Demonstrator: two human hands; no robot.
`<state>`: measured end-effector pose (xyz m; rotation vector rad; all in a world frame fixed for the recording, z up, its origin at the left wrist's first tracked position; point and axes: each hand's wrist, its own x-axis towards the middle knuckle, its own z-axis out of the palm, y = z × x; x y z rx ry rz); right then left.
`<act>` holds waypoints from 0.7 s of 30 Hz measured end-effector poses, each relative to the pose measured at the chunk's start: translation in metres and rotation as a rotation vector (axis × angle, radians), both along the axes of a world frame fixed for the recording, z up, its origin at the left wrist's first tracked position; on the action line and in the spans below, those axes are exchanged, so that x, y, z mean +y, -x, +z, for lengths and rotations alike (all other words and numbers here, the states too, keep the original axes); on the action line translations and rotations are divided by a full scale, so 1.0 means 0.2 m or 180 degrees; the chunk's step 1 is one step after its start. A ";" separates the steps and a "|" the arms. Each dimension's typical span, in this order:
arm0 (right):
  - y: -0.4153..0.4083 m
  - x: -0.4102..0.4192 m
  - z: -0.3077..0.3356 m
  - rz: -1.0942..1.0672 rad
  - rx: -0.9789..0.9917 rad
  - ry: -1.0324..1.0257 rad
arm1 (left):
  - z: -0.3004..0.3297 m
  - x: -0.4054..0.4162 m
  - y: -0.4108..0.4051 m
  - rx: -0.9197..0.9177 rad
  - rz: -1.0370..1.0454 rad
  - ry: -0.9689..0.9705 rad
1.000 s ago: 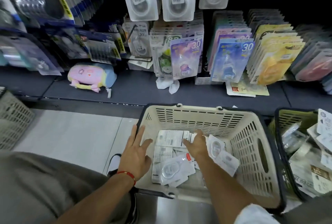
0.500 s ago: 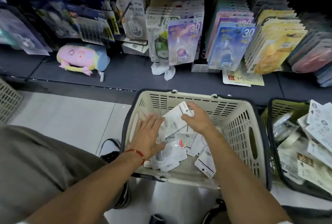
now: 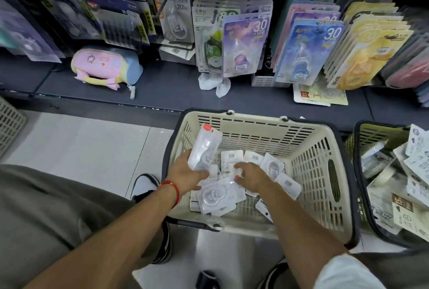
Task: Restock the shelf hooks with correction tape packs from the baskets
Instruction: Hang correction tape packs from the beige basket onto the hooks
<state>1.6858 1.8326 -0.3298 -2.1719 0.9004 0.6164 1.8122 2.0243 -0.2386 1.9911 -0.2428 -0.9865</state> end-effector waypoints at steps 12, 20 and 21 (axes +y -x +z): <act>0.08 -0.12 0.04 -0.0636 -0.0791 -0.1112 | 0.04 -0.01 -0.01 0.0773 0.0399 0.0310; 0.13 -0.34 0.64 -0.0402 -0.1347 -0.1401 | 0.05 -0.10 0.02 0.0567 0.0154 0.0239; 0.11 -0.32 0.66 -0.0410 -0.1423 -0.1359 | 0.05 -0.11 0.04 0.0846 0.0095 0.0250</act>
